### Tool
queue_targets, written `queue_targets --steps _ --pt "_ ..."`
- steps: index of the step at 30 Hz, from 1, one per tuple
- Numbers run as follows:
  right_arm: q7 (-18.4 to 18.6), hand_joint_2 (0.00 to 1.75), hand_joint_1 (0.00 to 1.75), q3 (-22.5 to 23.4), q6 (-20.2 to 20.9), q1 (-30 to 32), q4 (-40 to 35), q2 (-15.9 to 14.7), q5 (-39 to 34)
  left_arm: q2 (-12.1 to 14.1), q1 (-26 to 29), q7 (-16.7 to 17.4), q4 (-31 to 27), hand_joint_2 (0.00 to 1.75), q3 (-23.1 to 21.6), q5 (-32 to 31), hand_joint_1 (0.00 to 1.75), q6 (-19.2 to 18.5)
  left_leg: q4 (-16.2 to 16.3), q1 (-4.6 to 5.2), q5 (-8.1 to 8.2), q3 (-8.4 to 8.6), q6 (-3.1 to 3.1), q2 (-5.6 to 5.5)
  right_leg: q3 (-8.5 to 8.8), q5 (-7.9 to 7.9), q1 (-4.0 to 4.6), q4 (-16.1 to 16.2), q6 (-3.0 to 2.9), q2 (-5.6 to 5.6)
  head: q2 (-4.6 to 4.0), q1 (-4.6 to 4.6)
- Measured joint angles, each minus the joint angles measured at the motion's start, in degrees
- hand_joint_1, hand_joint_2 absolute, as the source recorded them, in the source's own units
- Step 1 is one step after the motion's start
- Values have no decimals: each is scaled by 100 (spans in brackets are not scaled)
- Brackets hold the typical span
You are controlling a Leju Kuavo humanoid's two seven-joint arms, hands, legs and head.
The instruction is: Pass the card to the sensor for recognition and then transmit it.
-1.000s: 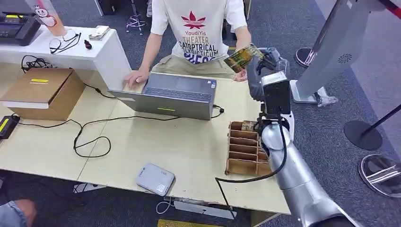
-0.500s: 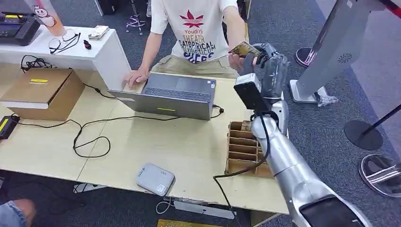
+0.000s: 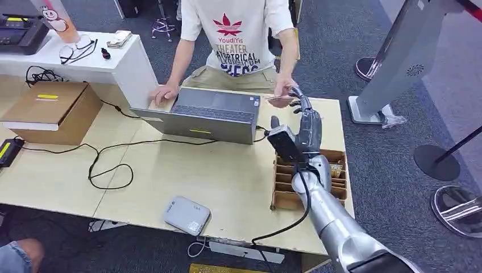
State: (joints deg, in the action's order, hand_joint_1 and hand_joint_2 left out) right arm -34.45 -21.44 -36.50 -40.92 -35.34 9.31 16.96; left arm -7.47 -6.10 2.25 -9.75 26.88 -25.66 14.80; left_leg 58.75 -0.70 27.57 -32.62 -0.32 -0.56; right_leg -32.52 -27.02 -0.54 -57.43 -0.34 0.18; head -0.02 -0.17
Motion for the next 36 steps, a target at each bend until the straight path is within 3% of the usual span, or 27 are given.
queue_targets --steps 8,15,21,27,36 --pt "-39 175 0 -109 44 277 -530 -22 -801 9 36 -63 0 0 0 37 0 6 0 -1 0 0 0 1 -5 0 1 0 0 2 0 0" --pt "159 175 0 -328 -280 1113 -2259 -330 -816 9 127 -168 0 0 0 131 0 46 0 0 3 -6 -1 2 -9 -2 0 2 1 1 0 0" --pt "347 175 0 -227 -291 1932 -3616 -647 56 11 164 -236 0 0 15 184 0 42 0 1 4 -7 1 -1 -10 -3 0 6 2 -2 0 2" --pt "247 175 0 277 -293 2928 -4692 -929 852 15 190 -236 0 0 48 271 0 9 0 0 6 -11 1 -5 -11 -4 0 6 2 -7 0 0" --pt "714 175 0 592 -291 3755 -5147 -1346 1961 26 246 -347 0 0 223 468 0 13 0 0 7 -11 3 -3 -10 -4 0 6 1 -6 0 0"
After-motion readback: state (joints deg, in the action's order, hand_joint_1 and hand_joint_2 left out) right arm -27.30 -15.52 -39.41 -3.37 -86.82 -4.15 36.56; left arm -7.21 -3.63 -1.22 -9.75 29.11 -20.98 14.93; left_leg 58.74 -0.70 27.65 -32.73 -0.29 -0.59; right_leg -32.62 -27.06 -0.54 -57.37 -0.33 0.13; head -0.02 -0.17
